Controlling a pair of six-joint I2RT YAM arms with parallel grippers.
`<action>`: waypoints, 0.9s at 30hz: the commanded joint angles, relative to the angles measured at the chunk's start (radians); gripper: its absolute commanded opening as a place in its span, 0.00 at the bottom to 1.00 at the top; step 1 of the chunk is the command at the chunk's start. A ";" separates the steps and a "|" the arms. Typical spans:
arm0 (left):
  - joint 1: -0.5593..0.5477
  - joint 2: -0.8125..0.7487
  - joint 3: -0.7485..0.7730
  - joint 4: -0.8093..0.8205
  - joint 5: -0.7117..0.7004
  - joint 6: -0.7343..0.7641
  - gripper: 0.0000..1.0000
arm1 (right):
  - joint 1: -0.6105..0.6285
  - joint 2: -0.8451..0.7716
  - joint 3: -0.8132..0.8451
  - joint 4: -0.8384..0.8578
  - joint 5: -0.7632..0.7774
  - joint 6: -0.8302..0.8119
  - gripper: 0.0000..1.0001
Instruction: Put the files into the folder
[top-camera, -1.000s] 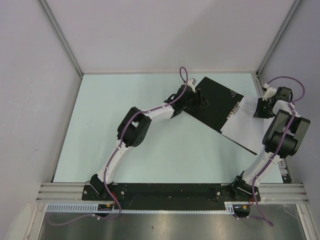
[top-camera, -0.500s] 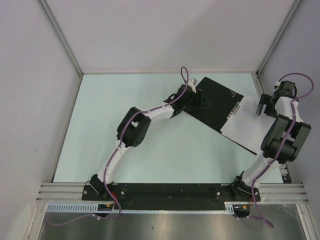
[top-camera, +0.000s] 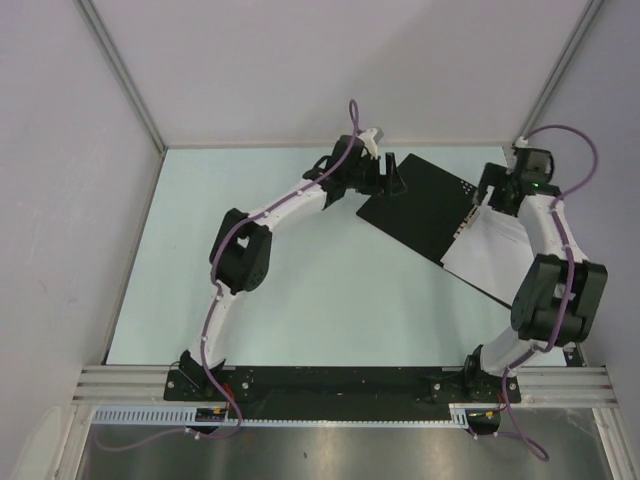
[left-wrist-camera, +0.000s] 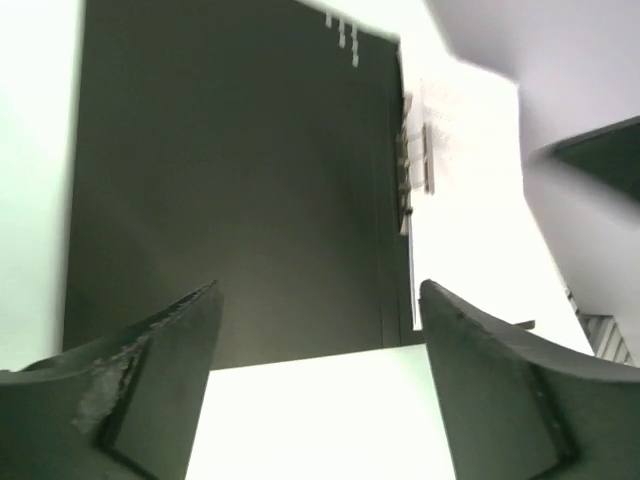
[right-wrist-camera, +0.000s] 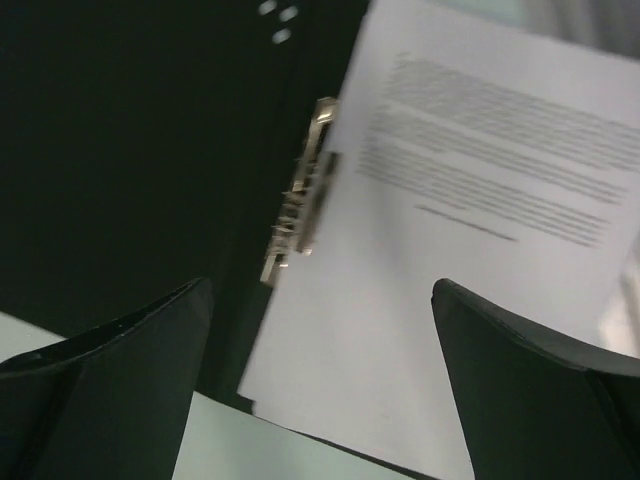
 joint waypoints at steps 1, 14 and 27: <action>0.017 -0.063 -0.006 0.057 0.141 -0.013 0.79 | 0.077 0.135 -0.018 0.137 -0.160 0.104 0.91; -0.124 0.078 0.020 0.315 0.161 -0.151 0.65 | -0.024 0.301 -0.015 0.279 -0.256 0.270 0.54; -0.127 0.130 -0.005 0.346 0.186 -0.212 0.62 | -0.124 0.449 0.023 0.602 -0.521 0.368 0.67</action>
